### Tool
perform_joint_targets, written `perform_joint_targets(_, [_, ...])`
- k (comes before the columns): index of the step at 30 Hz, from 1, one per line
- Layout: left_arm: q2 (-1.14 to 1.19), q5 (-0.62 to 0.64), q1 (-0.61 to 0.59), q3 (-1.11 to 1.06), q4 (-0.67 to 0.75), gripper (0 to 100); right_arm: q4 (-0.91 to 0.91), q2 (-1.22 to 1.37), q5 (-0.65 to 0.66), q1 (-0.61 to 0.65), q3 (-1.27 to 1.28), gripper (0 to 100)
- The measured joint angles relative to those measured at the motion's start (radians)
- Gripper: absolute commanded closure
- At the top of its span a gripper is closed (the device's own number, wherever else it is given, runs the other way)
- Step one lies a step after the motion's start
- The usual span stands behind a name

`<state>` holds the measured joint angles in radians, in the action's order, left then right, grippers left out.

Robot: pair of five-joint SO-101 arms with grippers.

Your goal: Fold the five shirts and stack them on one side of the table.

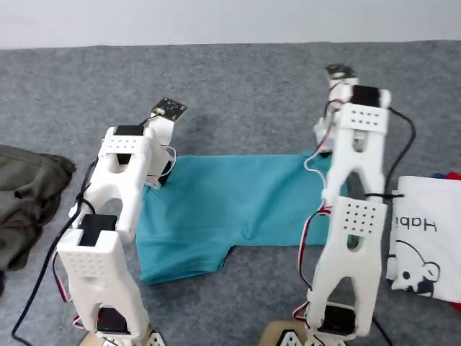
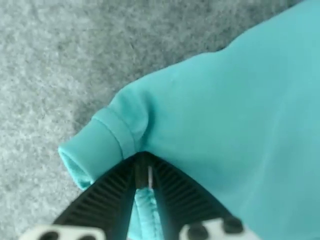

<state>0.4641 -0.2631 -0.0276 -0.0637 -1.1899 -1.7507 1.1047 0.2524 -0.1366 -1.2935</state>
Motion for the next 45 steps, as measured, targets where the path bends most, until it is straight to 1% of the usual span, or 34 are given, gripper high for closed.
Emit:
perform_joint_targets(4, [0.003, 0.0, 0.0, 0.0, 0.0, 99, 0.0, 0.0, 0.0, -0.04, -0.051, 98.7])
perform_joint_targets(10, [0.003, 0.0, 0.003, 0.003, 0.0, 99, -0.002, 0.0, 0.0, -0.06, -0.058, 98.7])
perform_joint_targets(20, [0.003, 0.0, 0.003, 0.003, 0.0, 99, -0.002, 0.0, -0.046, -0.14, -0.058, 98.7])
perform_joint_targets(28, [0.003, 0.0, 0.003, 0.003, 0.0, 99, -0.002, 0.0, -0.049, -0.16, -0.058, 98.4])
perform_joint_targets(31, [0.003, 0.0, 0.003, 0.003, 0.0, 99, -0.002, 0.0, -0.049, -0.141, -0.058, 98.3])
perform_joint_targets(33, [0.003, 0.0, 0.003, 0.003, 0.0, 99, -0.002, 0.0, -0.049, -0.104, -0.058, 97.6])
perform_joint_targets(38, [0.003, 0.0, 0.003, 0.003, 0.0, 99, -0.002, 0.0, -0.049, -0.017, -0.058, 87.3])
perform_joint_targets(45, [0.003, 0.0, 0.003, 0.003, 0.0, 99, 0.005, 0.017, -0.049, 0.044, -0.058, 87.1])
